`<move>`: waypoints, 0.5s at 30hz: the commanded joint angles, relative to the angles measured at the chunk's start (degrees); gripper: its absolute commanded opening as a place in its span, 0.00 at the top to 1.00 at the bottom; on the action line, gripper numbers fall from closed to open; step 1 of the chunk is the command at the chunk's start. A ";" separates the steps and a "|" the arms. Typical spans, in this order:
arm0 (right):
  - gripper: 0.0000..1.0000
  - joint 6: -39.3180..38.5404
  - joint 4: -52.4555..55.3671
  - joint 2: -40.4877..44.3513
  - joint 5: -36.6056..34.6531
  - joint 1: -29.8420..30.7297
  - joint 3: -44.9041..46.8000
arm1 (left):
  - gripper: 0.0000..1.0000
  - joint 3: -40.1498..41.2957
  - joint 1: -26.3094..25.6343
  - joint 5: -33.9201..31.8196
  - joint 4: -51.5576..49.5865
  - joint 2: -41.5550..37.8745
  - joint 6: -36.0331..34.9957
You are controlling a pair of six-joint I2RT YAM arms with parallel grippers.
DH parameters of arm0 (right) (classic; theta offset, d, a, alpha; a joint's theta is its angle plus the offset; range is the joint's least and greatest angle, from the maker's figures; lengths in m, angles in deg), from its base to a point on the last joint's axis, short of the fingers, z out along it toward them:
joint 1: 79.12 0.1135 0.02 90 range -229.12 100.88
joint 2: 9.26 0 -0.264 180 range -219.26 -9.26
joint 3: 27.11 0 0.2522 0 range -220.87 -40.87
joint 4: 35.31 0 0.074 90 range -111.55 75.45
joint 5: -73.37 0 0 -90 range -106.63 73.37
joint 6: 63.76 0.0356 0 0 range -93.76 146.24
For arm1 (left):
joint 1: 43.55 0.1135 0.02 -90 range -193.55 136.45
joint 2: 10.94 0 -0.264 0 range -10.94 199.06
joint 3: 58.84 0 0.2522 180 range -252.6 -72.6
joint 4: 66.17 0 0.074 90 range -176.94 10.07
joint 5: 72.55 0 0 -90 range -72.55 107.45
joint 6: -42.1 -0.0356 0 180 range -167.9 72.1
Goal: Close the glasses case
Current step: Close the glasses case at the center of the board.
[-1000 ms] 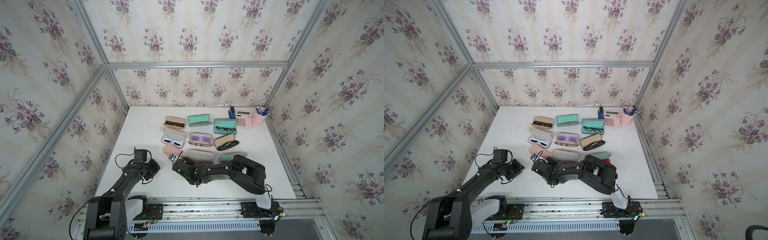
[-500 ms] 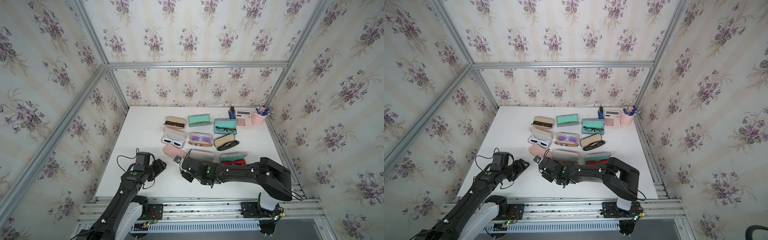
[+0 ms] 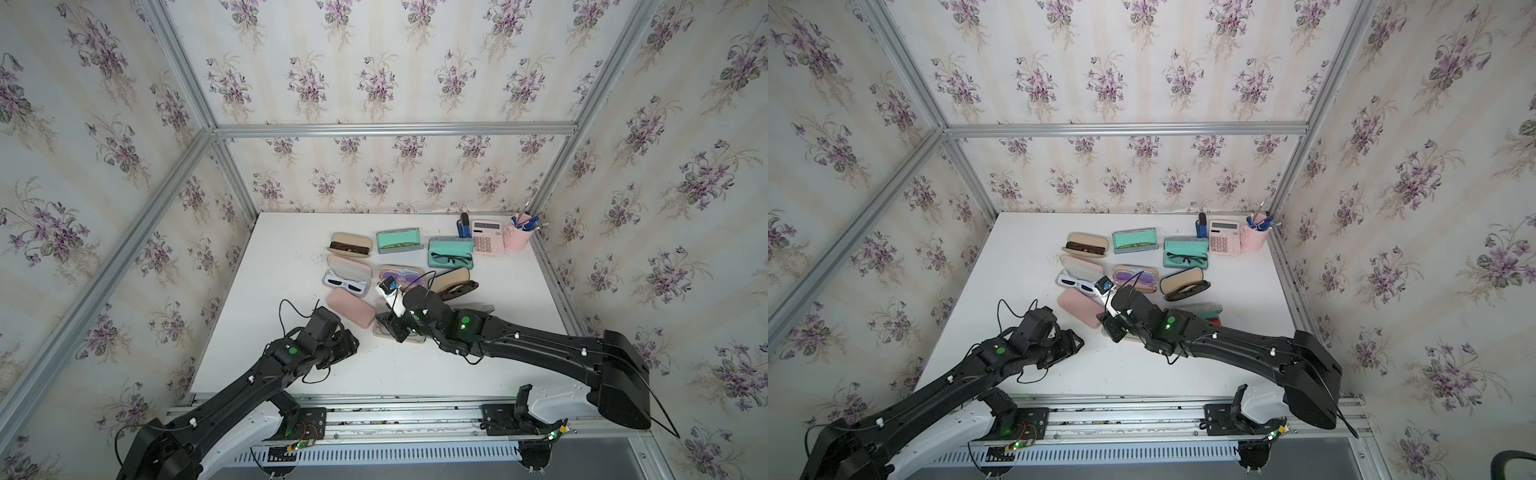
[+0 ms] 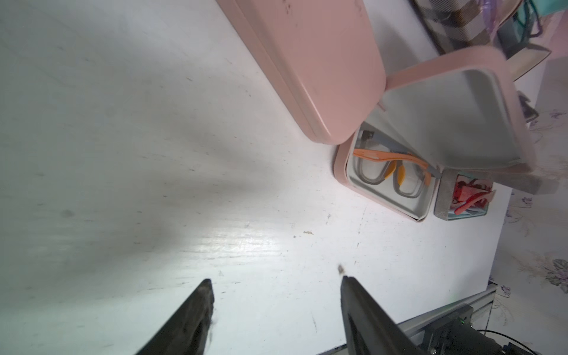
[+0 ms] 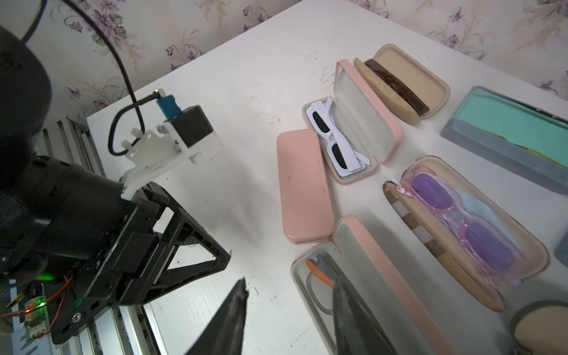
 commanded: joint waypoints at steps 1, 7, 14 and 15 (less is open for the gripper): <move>0.54 3.13 3.69 2.14 1.75 -3.03 1.67 | 0.34 -1.74 -2.72 -4.56 4.63 5.30 2.50; 0.56 4.54 2.17 5.00 4.51 -7.28 6.96 | 0.40 -4.98 -4.70 -5.37 9.41 14.92 3.54; 0.58 5.80 -1.01 5.61 8.28 -10.11 12.00 | 0.51 -6.50 -5.12 -4.99 14.81 20.62 5.06; 0.58 6.17 -1.41 5.93 8.85 -10.61 12.38 | 0.52 -6.69 -5.12 -4.82 15.75 21.40 5.23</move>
